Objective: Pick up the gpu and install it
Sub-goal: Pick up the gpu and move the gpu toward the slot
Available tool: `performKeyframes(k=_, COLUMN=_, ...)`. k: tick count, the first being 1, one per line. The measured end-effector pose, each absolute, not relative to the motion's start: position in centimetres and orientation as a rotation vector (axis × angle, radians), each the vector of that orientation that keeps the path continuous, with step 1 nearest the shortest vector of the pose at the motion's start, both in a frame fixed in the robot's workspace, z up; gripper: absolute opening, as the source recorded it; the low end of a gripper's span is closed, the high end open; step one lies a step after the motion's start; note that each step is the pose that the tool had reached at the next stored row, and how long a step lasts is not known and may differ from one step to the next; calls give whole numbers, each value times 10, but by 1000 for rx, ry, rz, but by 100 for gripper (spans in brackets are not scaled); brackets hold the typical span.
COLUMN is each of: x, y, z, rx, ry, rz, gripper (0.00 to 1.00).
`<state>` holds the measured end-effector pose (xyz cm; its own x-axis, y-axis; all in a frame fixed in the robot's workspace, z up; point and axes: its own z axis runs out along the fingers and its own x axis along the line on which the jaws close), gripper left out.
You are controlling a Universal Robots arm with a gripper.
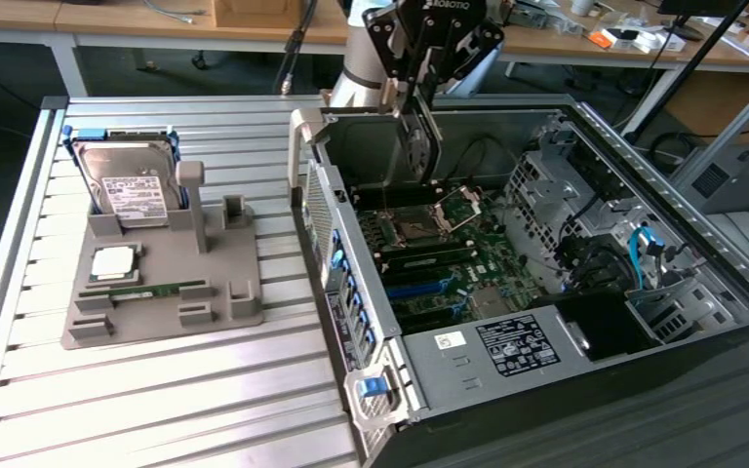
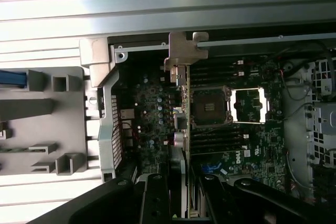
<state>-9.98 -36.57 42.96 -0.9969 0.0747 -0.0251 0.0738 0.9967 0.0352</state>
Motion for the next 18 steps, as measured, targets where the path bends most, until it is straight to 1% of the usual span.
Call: performKeyframes(k=18, x=-97, y=-366, z=427, rx=115, ry=3112, rz=51, gripper=27)
